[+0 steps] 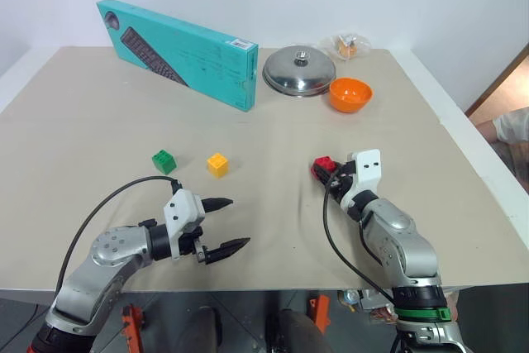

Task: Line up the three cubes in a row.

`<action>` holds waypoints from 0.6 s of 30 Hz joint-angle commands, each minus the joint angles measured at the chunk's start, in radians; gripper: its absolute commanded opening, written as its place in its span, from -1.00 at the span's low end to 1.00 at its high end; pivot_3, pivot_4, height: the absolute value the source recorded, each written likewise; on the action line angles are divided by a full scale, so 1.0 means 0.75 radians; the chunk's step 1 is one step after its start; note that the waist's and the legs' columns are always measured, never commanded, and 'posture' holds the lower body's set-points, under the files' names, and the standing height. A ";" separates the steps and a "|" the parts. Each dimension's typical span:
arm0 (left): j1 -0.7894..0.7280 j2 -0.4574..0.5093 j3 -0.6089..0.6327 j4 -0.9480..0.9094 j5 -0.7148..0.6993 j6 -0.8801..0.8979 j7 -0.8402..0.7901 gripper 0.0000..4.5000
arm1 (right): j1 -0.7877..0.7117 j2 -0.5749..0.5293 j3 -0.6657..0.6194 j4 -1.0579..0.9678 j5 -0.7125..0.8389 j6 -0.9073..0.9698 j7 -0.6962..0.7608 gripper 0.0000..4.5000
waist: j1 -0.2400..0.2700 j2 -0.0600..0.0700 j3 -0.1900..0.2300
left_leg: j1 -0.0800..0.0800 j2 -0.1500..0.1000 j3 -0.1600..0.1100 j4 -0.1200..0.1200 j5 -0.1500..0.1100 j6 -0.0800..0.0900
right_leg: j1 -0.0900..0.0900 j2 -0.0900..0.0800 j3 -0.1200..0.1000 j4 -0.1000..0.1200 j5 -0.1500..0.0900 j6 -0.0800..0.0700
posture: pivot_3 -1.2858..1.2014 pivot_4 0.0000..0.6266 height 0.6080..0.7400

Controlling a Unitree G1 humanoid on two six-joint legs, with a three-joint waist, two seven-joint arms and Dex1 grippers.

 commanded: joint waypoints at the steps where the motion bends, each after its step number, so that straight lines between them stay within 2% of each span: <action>1: 0.002 0.007 -0.001 -0.044 0.004 -0.011 0.001 1.00 | -0.002 -0.011 -0.005 -0.062 -0.008 -0.002 -0.002 -0.45 | 0.000 0.000 0.000 | 0.000 0.000 0.000 0.000 0.000 0.000 | 0.000 0.000 0.000 0.000 0.000 0.000 | 0.03 -0.52 1.00; 5: -0.001 0.008 -0.001 -0.039 0.005 -0.010 -0.002 1.00 | -0.052 -0.060 0.038 -0.123 0.033 0.054 0.111 -0.45 | 0.000 0.000 0.000 | 0.000 0.000 0.000 0.000 0.000 0.000 | 0.000 0.000 0.000 0.000 0.000 0.000 | 0.03 -0.52 1.00; 12: 0.031 0.033 0.043 -0.023 -0.039 -0.002 -0.033 1.00 | -0.252 -0.358 0.310 -0.147 0.127 0.012 0.823 -0.45 | -0.004 0.000 0.000 | 0.001 0.002 0.006 0.000 0.000 0.000 | -0.002 0.003 0.003 0.000 0.002 0.000 | 0.03 -0.52 1.00; 18: 0.059 0.034 0.100 -0.020 -0.064 0.020 -0.003 1.00 | -0.378 -0.393 0.402 0.056 0.084 -0.129 1.074 -0.45 | 0.000 0.000 0.000 | 0.001 0.004 0.006 0.000 0.000 0.000 | -0.001 0.003 0.001 0.000 0.001 -0.003 | 0.03 -0.52 1.00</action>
